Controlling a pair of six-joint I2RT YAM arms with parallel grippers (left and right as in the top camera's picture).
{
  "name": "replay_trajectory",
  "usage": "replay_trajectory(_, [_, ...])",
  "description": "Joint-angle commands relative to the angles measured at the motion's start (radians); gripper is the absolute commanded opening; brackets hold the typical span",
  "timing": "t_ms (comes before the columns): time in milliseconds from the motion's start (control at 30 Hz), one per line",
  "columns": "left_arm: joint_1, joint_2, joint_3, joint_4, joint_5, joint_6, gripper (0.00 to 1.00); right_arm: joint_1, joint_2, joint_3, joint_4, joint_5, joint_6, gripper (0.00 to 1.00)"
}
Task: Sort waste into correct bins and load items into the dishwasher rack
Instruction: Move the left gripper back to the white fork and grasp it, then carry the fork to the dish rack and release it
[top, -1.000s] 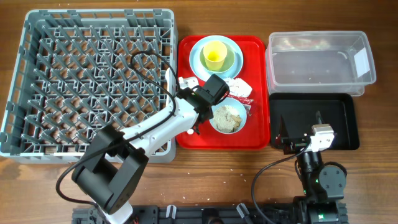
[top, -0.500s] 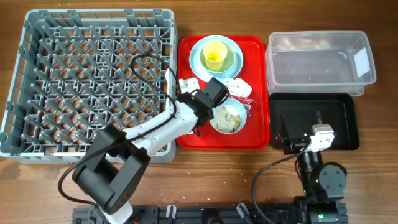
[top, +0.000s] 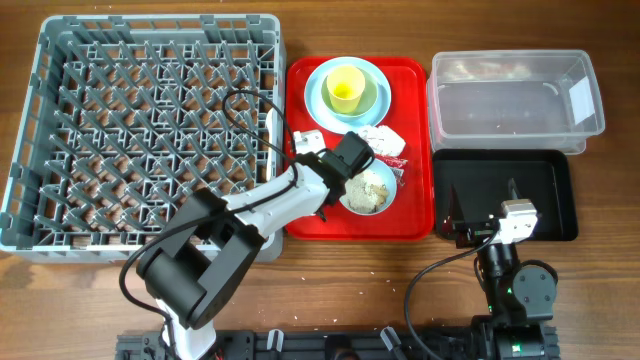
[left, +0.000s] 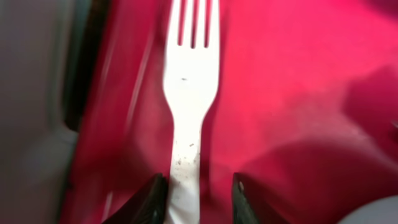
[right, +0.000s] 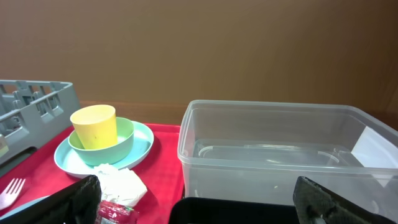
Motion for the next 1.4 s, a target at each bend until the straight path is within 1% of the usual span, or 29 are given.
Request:
replay_trajectory(0, [-0.051, 0.033, -0.010, 0.029, -0.002, 0.003, 0.30, 0.005, -0.006, -0.001, 0.003, 0.010, -0.010, 1.00])
replay_trajectory(33, [-0.058, 0.033, -0.010, 0.034, -0.002, 0.003, 0.29, 0.005, -0.006, -0.001, 0.003, 0.010, -0.010, 1.00])
replay_trajectory(67, [-0.061, 0.033, -0.010, 0.040, -0.002, 0.003, 0.25, 0.005, -0.006, -0.001, 0.003, 0.010, -0.010, 1.00])
replay_trajectory(100, [-0.061, 0.033, -0.010, 0.042, -0.002, 0.003, 0.19, 0.005, -0.006, -0.001, 0.004, 0.010, -0.010, 1.00])
replay_trajectory(200, [-0.062, 0.033, -0.010, 0.042, 0.006, 0.002, 0.10, 0.005, -0.006, -0.001, 0.003, 0.010, -0.010, 1.00])
replay_trajectory(467, [-0.063, 0.058, -0.010, 0.052, 0.014, 0.002, 0.09, 0.005, -0.006, -0.001, 0.004, 0.010, -0.010, 1.00])
replay_trajectory(500, [-0.063, 0.058, -0.010, 0.058, 0.013, 0.002, 0.04, 0.005, -0.006, -0.001, 0.004, 0.010, -0.010, 1.00])
replay_trajectory(567, [-0.063, 0.049, -0.008, 0.055, -0.018, 0.003, 0.04, 0.005, -0.006, -0.001, 0.004, 0.010, -0.010, 1.00])
replay_trajectory(600, [-0.063, 0.019, 0.001, 0.032, -0.105, 0.003, 0.04, 0.005, -0.006, -0.001, 0.004, 0.010, -0.010, 1.00])
replay_trajectory(667, [-0.063, -0.042, 0.020, -0.005, -0.182, 0.004, 0.04, 0.005, -0.006, -0.001, 0.003, 0.010, -0.010, 1.00])
replay_trajectory(733, [-0.063, -0.133, 0.035, -0.022, -0.193, 0.063, 0.04, 0.005, -0.006, -0.001, 0.004, 0.010, -0.010, 1.00])
replay_trajectory(767, [-0.063, -0.207, 0.037, -0.030, -0.193, 0.111, 0.04, 0.005, -0.006, -0.001, 0.003, 0.010, -0.010, 1.00])
replay_trajectory(833, [-0.062, -0.355, 0.037, -0.036, -0.189, 0.162, 0.04, 0.005, -0.006, -0.001, 0.003, 0.010, -0.010, 1.00])
replay_trajectory(867, [-0.058, -0.415, 0.037, -0.037, -0.179, 0.167, 0.04, 0.005, -0.006, -0.001, 0.003, 0.010, -0.010, 1.00])
replay_trajectory(900, [-0.050, -0.466, 0.037, -0.038, -0.161, 0.206, 0.04, 0.005, -0.006, -0.001, 0.004, 0.010, -0.010, 1.00])
replay_trajectory(933, [-0.028, -0.533, 0.037, -0.062, -0.159, 0.278, 0.04, 0.005, -0.006, -0.001, 0.004, 0.010, -0.010, 1.00])
replay_trajectory(1000, [0.027, -0.567, 0.037, -0.124, -0.144, 0.327, 0.04, 0.005, -0.006, -0.001, 0.003, 0.010, -0.010, 1.00])
replay_trajectory(1033, [0.065, -0.566, 0.037, -0.155, -0.109, 0.345, 0.04, 0.005, -0.006, -0.001, 0.003, 0.010, -0.010, 1.00])
replay_trajectory(1067, [0.122, -0.552, 0.037, -0.188, -0.055, 0.353, 0.04, 0.005, -0.006, -0.001, 0.004, 0.010, -0.010, 1.00])
replay_trajectory(1100, [0.184, -0.529, 0.037, -0.199, 0.011, 0.391, 0.04, 0.005, -0.006, -0.001, 0.004, 0.010, -0.010, 1.00])
replay_trajectory(1167, [0.267, -0.485, 0.037, -0.185, 0.130, 0.472, 0.04, 0.005, -0.006, -0.001, 0.004, 0.010, -0.010, 1.00])
replay_trajectory(1200, [0.298, -0.463, 0.037, -0.183, 0.166, 0.491, 0.04, 0.005, -0.006, -0.001, 0.003, 0.010, -0.010, 1.00])
replay_trajectory(1233, [0.344, -0.421, 0.037, -0.188, 0.188, 0.494, 0.04, 0.005, -0.006, -0.001, 0.003, 0.010, -0.010, 1.00])
replay_trajectory(1333, [0.388, -0.328, 0.037, -0.186, 0.220, 0.505, 0.04, 0.005, -0.006, -0.001, 0.003, 0.010, -0.010, 1.00])
replay_trajectory(1367, [0.389, -0.311, 0.037, -0.185, 0.220, 0.505, 0.08, 0.005, -0.006, -0.001, 0.003, 0.010, -0.010, 1.00])
